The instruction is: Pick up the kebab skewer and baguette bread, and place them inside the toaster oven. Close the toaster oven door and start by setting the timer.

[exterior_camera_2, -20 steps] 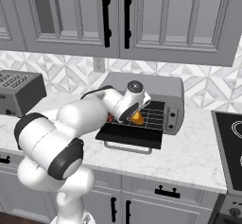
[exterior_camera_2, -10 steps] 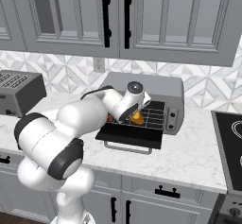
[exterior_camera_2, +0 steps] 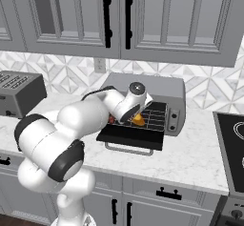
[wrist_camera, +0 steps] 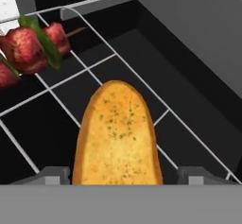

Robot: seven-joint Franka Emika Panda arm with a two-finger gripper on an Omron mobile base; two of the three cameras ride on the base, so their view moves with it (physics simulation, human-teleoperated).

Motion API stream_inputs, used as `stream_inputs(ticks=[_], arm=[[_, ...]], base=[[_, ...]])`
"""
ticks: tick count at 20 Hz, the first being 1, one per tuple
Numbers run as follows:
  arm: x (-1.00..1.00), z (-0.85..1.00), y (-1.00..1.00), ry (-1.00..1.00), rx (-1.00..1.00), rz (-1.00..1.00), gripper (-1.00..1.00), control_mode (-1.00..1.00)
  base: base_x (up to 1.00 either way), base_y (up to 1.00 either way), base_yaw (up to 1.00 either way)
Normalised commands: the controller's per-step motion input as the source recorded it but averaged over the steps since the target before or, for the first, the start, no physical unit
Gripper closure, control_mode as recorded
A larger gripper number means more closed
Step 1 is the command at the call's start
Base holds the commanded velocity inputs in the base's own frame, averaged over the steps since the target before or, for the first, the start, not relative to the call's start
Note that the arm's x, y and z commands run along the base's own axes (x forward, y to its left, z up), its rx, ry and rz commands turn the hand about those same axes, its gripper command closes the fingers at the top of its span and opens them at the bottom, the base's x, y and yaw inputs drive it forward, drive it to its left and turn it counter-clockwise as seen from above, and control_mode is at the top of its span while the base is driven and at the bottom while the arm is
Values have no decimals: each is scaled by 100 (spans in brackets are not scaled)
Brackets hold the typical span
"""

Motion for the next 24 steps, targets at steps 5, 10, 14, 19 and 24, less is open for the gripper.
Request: stream_inputs(ticks=[5, 10, 14, 19, 24], arm=[[-2, 36, 0, -2, 0, 0, -100, -100], [-73, 67, 0, 0, 0, -20, -100, -100], [-81, -8, -14, 17, 0, -42, -100, -100], [-13, -29, -14, 26, 4, -37, -100, -100], [-8, -25, -23, 13, 13, -17, -100, -100]], base=[[0, 0, 0], [0, 0, 0], [0, 0, 0], [0, 0, 0], [0, 0, 0]])
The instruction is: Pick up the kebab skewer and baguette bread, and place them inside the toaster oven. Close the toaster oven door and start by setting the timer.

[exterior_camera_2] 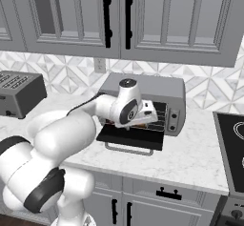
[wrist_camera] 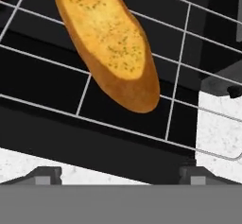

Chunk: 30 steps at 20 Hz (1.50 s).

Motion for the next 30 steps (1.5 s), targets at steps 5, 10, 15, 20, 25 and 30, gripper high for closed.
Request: stream_inputs(ticks=[5, 10, 15, 20, 25, 30], arm=[[-13, -25, -2, 4, 8, -20, -100, -100], [0, -33, 2, 4, 2, -30, -100, -100], [0, -39, 7, 0, 0, -24, -100, -100], [3, -25, 1, 0, 0, -13, -100, -100], [30, -12, 0, 0, 0, -9, -100, -100], [37, -19, 0, 0, 0, -9, -100, -100]], base=[[0, 0, 0], [0, 0, 0], [0, 0, 0], [0, 0, 0], [0, 0, 0], [0, 0, 0]])
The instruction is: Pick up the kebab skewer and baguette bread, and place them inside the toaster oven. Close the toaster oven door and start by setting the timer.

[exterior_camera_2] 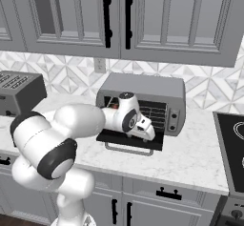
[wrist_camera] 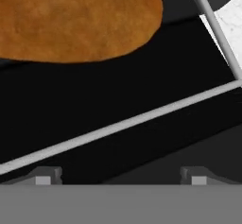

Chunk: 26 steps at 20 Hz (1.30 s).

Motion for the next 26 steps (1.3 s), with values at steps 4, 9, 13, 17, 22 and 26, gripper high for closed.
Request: stream_inputs(ticks=[4, 9, 13, 17, 22, 26], arm=[[29, -11, 0, -3, 0, -8, -100, -100], [25, 4, 0, -1, 4, -15, -100, -100], [36, -2, 0, -1, 5, -21, -100, -100], [45, 0, 0, -4, 6, -23, -100, -100], [40, 0, 0, -2, 3, -19, -100, -100], [-42, 1, 0, -5, 3, -3, -100, -100]], base=[[0, 0, 0], [0, 0, 0], [0, 0, 0], [0, 0, 0], [0, 0, 0], [0, 0, 0]])
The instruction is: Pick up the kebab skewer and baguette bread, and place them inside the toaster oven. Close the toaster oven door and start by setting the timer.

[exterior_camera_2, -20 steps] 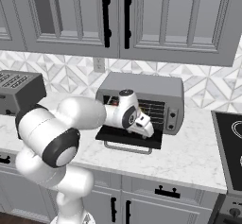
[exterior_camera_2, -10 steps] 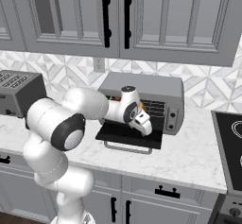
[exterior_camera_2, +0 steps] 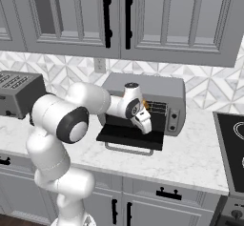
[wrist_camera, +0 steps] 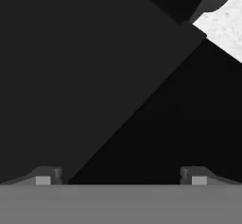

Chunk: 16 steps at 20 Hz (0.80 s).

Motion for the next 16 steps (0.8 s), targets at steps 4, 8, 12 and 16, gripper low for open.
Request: stream_inputs(ticks=[4, 8, 12, 16], arm=[[-100, 20, 0, -1, 5, 14, -100, -100], [-100, 17, 5, 0, 2, 32, -100, -100], [-80, 1, 26, 8, 4, 47, -100, -100], [-40, -6, 35, 14, 11, 37, -100, -100]], base=[[0, 0, 0], [0, 0, 0], [0, 0, 0], [0, 0, 0]])
